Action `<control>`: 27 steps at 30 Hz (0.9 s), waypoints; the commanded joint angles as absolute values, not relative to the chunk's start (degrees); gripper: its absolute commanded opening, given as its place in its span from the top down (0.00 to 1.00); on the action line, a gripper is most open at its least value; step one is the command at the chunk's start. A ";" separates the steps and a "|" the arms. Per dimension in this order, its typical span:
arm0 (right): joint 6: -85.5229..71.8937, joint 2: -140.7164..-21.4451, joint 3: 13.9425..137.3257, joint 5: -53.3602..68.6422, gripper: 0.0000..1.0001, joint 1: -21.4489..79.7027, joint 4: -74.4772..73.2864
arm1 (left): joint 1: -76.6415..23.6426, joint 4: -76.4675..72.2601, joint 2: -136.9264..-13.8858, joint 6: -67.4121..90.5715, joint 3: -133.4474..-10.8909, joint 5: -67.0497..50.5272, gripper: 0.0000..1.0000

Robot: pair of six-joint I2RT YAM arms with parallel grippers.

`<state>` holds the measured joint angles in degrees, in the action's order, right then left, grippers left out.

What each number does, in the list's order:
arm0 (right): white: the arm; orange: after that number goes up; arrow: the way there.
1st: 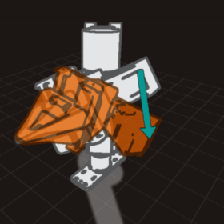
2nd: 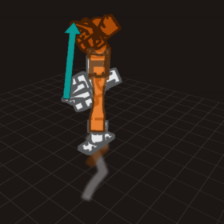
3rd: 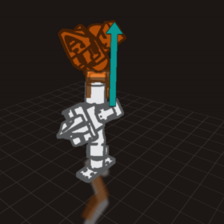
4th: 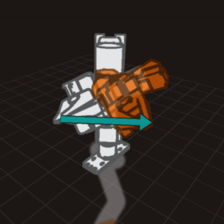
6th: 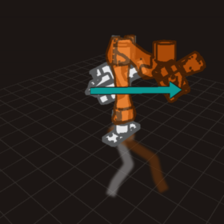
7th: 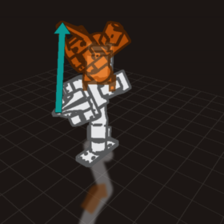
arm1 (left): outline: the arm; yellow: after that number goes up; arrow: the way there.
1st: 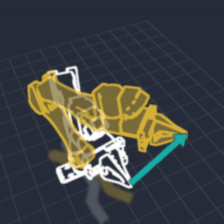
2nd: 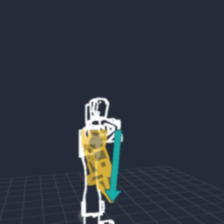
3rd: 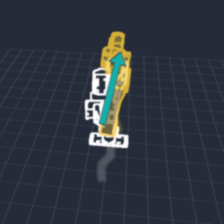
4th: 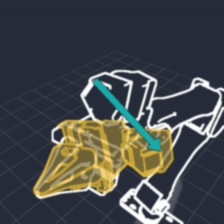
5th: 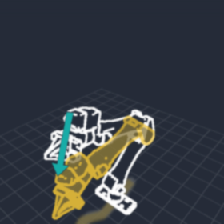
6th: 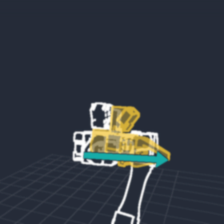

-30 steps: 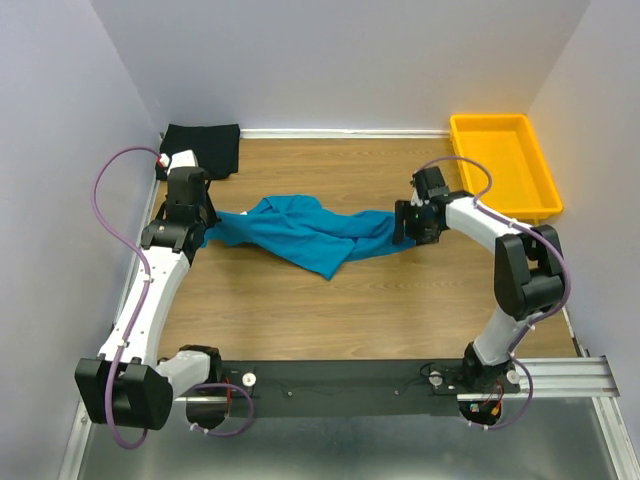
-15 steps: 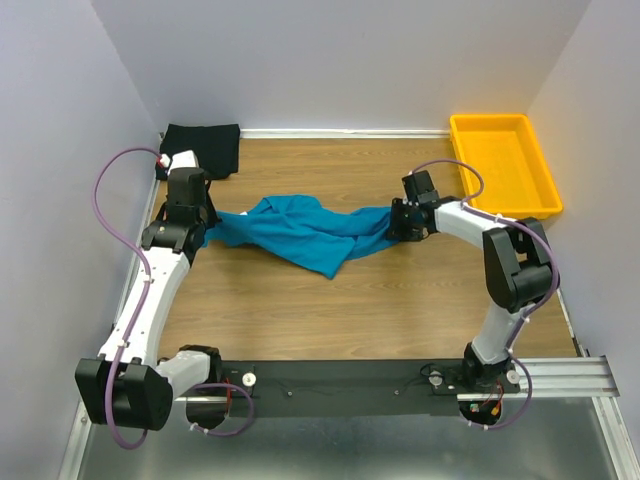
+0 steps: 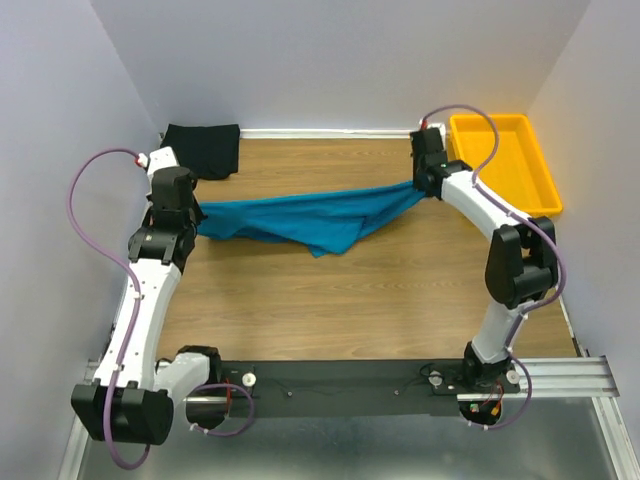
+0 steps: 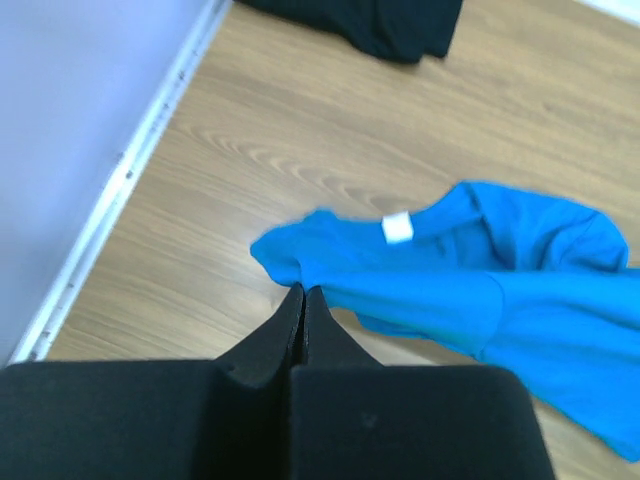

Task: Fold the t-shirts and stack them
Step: Flatten the tshirt out

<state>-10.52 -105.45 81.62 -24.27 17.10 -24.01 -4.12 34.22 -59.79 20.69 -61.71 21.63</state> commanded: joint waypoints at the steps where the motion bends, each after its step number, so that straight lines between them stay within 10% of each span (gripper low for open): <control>1: 3.06 -106.59 93.32 -39.71 0.99 16.08 -25.92 | -3.52 35.68 -57.39 19.86 -64.16 27.51 1.00; 5: 8.69 -114.31 104.13 -45.43 0.96 16.00 -26.10 | -3.52 35.07 -57.39 19.77 -62.23 25.67 1.00; 9: 6.17 -119.26 112.05 -42.91 0.47 16.34 -29.25 | -3.52 34.54 -58.36 19.86 -61.26 22.86 1.00; 11: 2.05 -118.66 112.07 -35.04 0.41 16.78 -31.63 | -3.52 33.75 -58.71 19.95 -60.65 22.24 1.00; 20: -9.40 -106.53 89.31 1.80 0.42 19.51 -30.07 | -3.52 30.41 -61.79 20.57 -57.49 20.74 1.00; 27: -13.43 -107.22 78.93 5.45 0.46 27.50 -24.62 | -3.52 29.88 -62.67 20.74 -57.22 20.13 1.00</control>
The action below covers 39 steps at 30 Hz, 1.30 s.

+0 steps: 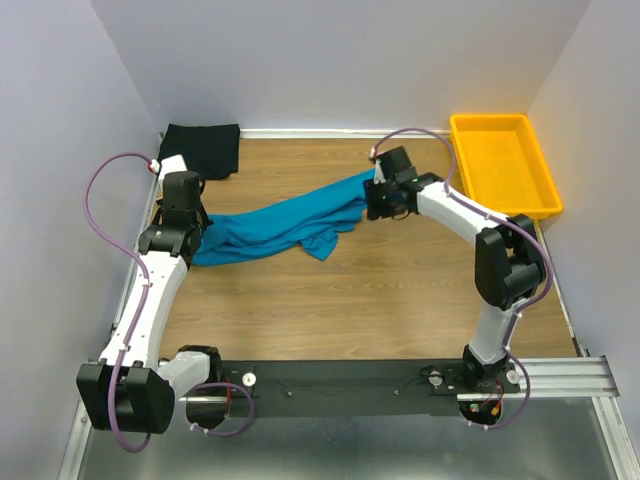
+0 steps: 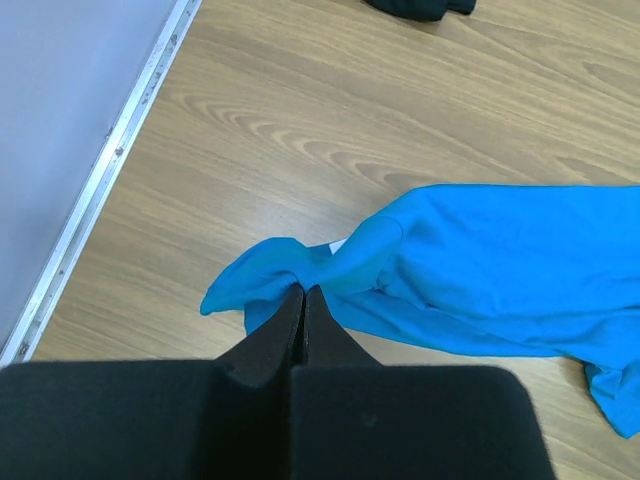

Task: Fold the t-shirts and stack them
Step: Flatten the tshirt out

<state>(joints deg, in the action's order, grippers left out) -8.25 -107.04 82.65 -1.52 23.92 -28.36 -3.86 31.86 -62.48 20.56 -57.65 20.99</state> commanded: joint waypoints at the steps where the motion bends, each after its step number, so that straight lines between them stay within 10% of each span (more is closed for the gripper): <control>1: -15.27 -107.49 78.06 5.10 0.48 28.38 -23.39 | -3.52 29.88 -62.49 20.66 -57.22 20.13 1.00; 11: -44.80 -108.89 69.44 -3.58 0.38 30.76 -10.38 | -3.52 29.79 -61.00 20.92 -56.08 19.34 1.00; 39: -50.10 -118.74 72.25 -6.33 0.57 32.26 -9.58 | -3.52 29.27 -59.41 21.09 -55.37 17.49 1.00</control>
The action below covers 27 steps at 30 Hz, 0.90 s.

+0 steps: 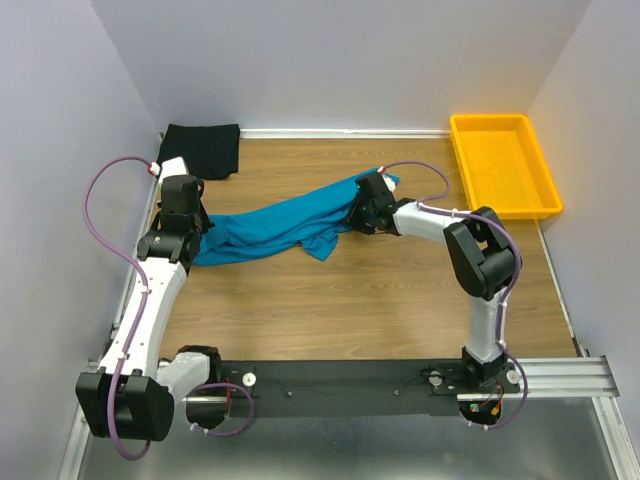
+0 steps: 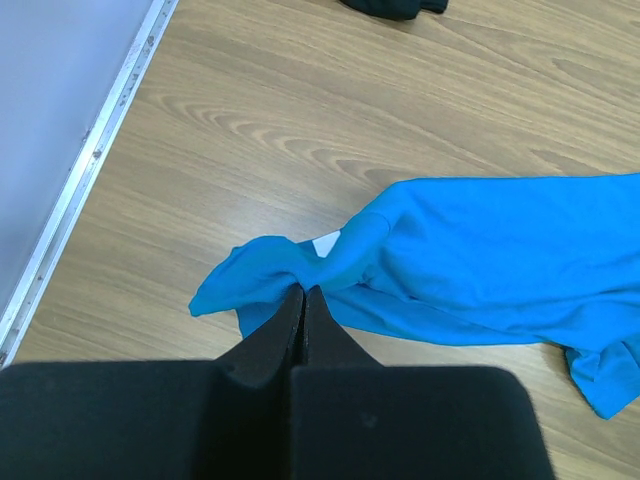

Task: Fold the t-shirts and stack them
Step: Flatten the tshirt out

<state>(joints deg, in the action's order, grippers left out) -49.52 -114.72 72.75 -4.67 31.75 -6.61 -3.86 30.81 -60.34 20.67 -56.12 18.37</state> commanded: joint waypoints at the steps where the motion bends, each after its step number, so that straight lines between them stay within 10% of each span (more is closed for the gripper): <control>1: -50.01 -118.83 72.16 -6.33 0.60 32.34 -9.58 | -3.52 29.27 -59.33 21.01 -55.28 17.58 1.00; 8: -48.78 -116.73 72.07 -7.56 0.99 32.26 -9.67 | -3.52 29.36 -59.50 21.18 -55.55 18.46 1.00; 27: -10.15 -79.66 94.48 -26.27 0.99 20.83 -17.14 | -3.52 31.03 -73.30 21.27 -104.47 21.89 1.00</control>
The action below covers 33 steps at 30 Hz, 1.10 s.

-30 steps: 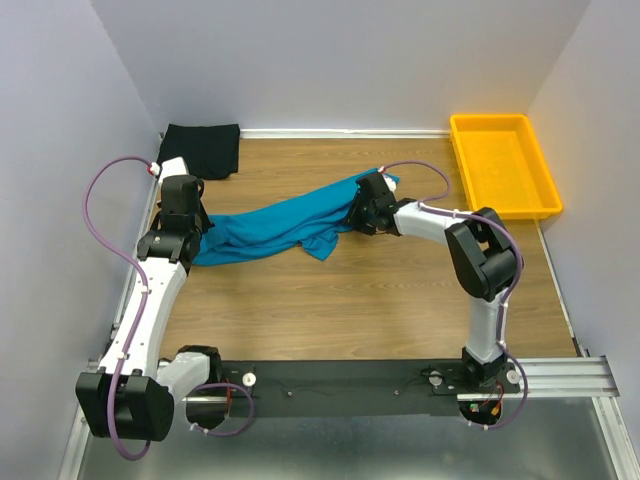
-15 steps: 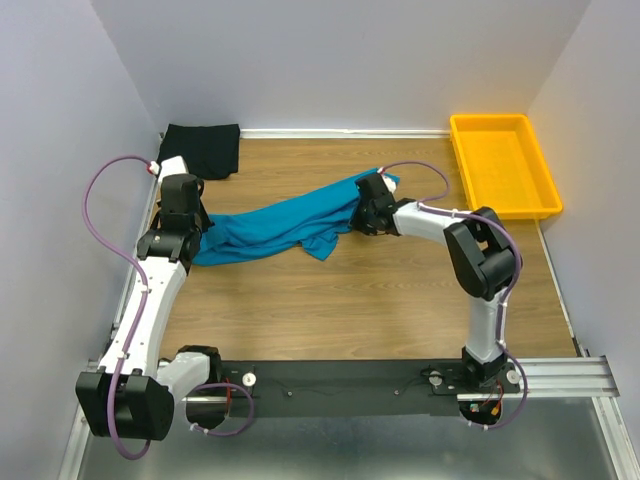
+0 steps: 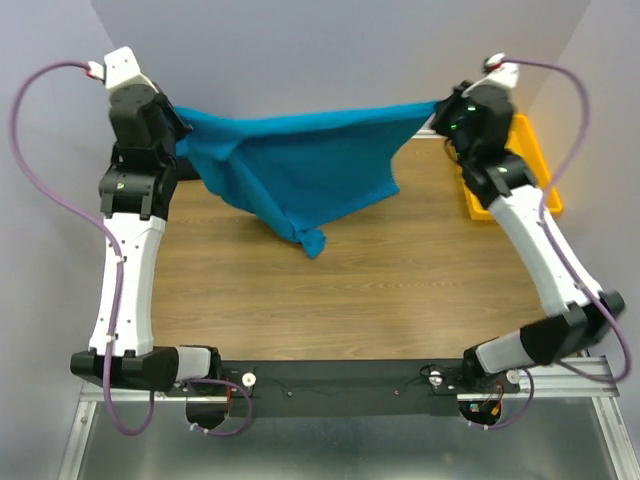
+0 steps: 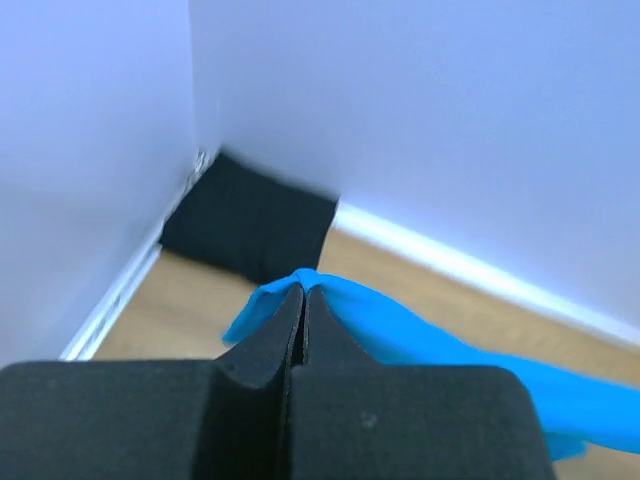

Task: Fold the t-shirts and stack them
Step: Flatten the tshirt out

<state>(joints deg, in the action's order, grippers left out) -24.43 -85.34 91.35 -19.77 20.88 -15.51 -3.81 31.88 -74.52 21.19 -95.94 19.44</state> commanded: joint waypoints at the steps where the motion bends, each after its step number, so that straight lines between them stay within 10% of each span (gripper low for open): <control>1: -8.19 -78.15 95.00 -26.37 0.99 20.83 -17.14 | -3.52 29.89 -71.65 21.27 -105.28 21.36 1.00; 16: 2.28 -47.38 86.58 -22.15 0.99 21.00 -17.14 | -3.52 16.87 -38.50 16.79 -92.98 11.51 1.00; 23: 4.30 -47.37 85.70 -23.20 0.99 21.01 -17.14 | -3.52 26.63 -47.36 11.87 -101.87 10.38 1.00; 33: 3.26 -63.42 70.07 -31.10 0.99 20.92 -13.72 | -3.60 13.90 -66.43 10.73 -74.41 4.13 1.00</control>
<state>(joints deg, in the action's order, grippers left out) 3.07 -55.37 76.40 -24.12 21.26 -14.24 -3.86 17.47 -59.42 12.84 -84.84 6.11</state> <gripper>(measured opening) 0.009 0.007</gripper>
